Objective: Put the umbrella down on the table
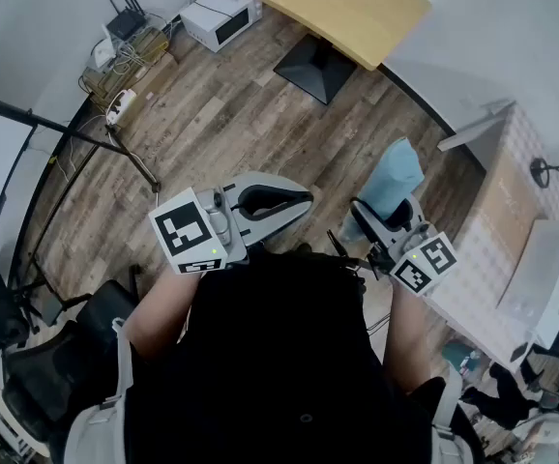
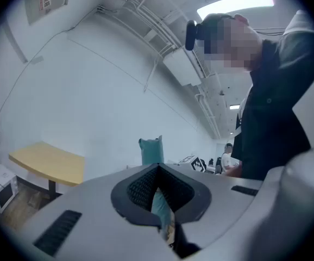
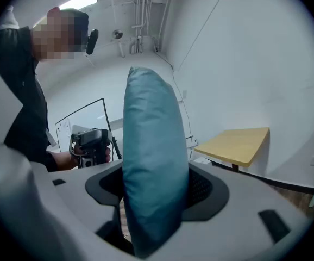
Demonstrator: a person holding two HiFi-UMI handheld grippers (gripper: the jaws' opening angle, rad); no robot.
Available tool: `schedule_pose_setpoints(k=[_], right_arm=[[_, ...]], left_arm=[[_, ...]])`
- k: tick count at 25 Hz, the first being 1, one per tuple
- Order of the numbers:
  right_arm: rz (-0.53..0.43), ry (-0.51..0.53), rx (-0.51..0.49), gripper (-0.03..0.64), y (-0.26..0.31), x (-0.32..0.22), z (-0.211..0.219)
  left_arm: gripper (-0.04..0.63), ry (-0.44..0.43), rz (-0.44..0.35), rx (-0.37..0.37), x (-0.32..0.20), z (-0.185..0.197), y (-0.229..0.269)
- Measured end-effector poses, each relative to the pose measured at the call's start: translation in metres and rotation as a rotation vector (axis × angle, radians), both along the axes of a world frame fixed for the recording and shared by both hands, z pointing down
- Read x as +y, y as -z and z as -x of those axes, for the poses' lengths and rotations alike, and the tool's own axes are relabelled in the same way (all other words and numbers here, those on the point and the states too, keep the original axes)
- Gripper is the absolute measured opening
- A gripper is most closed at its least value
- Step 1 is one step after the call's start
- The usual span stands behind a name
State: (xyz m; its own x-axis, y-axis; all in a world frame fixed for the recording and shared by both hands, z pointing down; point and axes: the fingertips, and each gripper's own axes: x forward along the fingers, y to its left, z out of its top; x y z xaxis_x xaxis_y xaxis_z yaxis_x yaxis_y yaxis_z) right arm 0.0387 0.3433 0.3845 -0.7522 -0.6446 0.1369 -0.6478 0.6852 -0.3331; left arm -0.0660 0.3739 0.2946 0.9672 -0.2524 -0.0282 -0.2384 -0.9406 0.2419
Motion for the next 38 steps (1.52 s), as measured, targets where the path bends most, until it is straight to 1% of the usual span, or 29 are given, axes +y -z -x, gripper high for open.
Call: schedule_pose_setpoints(k=[3, 5, 6, 7, 9, 10, 11, 13, 15, 17, 19, 21, 22, 25, 28, 33, 38], right_arm=[[-0.031, 0.028, 0.024, 0.295, 0.014, 0.025, -0.009], [-0.056, 0.045, 0.024, 0.295, 0.019, 0.04, -0.023], [-0.054, 0.039, 0.021, 0.295, 0.018, 0.046, -0.033], [-0.043, 0.026, 0.021, 0.295, 0.013, 0.052, -0.044], [-0.017, -0.003, 0.029, 0.295, 0.002, 0.059, -0.065], [-0.005, -0.014, 0.031, 0.295, -0.004, 0.061, -0.073], [0.007, -0.023, 0.031, 0.295, -0.009, 0.063, -0.08], [0.021, -0.03, 0.023, 0.295, -0.014, 0.067, -0.09], [0.015, -0.023, 0.009, 0.295, -0.013, 0.071, -0.096], [0.001, -0.016, -0.014, 0.295, -0.009, 0.073, -0.102], [-0.003, -0.017, -0.04, 0.295, -0.006, 0.072, -0.108], [-0.004, -0.023, -0.053, 0.295, -0.006, 0.072, -0.113], [-0.006, -0.023, -0.052, 0.295, -0.007, 0.073, -0.116], [-0.007, -0.006, -0.049, 0.295, -0.012, 0.076, -0.122], [-0.003, 0.016, -0.055, 0.295, -0.017, 0.077, -0.124], [-0.006, 0.029, -0.074, 0.295, -0.016, 0.08, -0.12], [-0.01, 0.049, -0.082, 0.295, -0.015, 0.089, -0.123]], left_arm=[[0.012, 0.0, 0.029, -0.01, 0.016, -0.014, -0.012], [0.012, 0.031, 0.059, -0.033, 0.015, -0.024, -0.026], [0.012, 0.055, 0.065, -0.033, 0.013, -0.03, -0.028], [0.012, 0.078, 0.058, -0.016, 0.011, -0.035, -0.024], [0.012, 0.105, 0.024, 0.047, 0.012, -0.044, -0.007], [0.012, 0.109, 0.014, 0.064, 0.013, -0.048, -0.001], [0.012, 0.11, 0.016, 0.064, 0.015, -0.054, -0.001], [0.012, 0.096, 0.044, 0.039, 0.022, -0.068, -0.012], [0.012, 0.066, 0.075, 0.019, 0.034, -0.084, -0.024], [0.012, 0.033, 0.085, -0.003, 0.046, -0.097, -0.031], [0.012, 0.018, 0.085, -0.05, 0.054, -0.105, -0.04], [0.012, 0.026, 0.094, -0.093, 0.059, -0.109, -0.05], [0.012, 0.036, 0.1, -0.099, 0.061, -0.11, -0.052], [0.012, 0.077, 0.109, -0.094, 0.065, -0.11, -0.052], [0.012, 0.109, 0.107, -0.113, 0.068, -0.11, -0.053], [0.012, 0.131, 0.116, -0.138, 0.079, -0.107, -0.054], [0.012, 0.14, 0.108, -0.143, 0.087, -0.107, -0.05]])
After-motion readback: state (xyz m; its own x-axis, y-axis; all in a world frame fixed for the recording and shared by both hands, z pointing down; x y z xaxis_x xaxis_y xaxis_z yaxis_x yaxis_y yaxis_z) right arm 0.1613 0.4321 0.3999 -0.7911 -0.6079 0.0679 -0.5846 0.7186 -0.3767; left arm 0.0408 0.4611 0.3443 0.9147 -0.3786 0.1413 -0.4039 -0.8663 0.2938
